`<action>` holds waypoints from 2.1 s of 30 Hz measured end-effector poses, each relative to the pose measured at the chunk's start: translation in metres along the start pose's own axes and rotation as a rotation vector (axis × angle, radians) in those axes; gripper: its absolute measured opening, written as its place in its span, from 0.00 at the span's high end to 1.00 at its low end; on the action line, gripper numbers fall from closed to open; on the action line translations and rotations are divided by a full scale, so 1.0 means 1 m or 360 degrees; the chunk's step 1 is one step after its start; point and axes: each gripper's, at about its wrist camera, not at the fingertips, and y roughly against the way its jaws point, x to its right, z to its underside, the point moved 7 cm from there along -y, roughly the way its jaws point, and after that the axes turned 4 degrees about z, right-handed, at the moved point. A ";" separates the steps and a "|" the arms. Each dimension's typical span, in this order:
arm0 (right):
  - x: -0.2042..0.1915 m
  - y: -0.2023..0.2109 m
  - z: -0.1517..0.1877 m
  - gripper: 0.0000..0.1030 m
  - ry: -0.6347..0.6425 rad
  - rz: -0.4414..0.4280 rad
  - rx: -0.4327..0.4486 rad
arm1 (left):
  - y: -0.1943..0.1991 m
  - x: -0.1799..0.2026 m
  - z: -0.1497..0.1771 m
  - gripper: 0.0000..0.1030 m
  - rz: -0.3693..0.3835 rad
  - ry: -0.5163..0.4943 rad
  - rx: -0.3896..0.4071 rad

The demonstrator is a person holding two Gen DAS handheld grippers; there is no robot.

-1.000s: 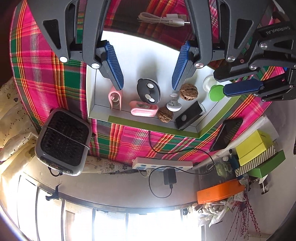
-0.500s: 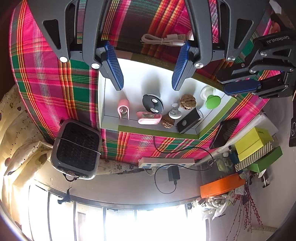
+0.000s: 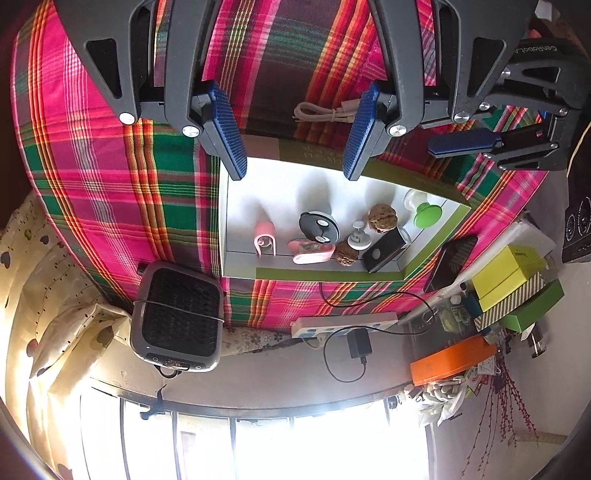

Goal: Organize objects
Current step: 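Move the left tool to the white round container while the right tool approaches the white USB cable, then close the left tool on the white container while the right tool grasps the USB cable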

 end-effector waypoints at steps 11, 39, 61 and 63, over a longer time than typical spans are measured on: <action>0.006 0.006 0.009 0.46 -0.0029 0.0018 -0.0014 | -0.014 0.006 0.008 0.70 0.0017 -0.0010 -0.0064; -0.024 -0.014 0.028 0.47 -0.0045 0.0031 -0.0154 | 0.001 -0.037 0.010 0.70 -0.0121 0.0145 0.0002; -0.030 -0.024 0.037 0.46 -0.0108 0.0271 -0.0259 | 0.010 -0.052 0.013 0.70 -0.0072 0.0232 0.0028; -0.029 -0.023 0.040 0.46 -0.0102 0.0290 -0.0270 | 0.009 -0.053 0.013 0.70 -0.0068 0.0236 0.0028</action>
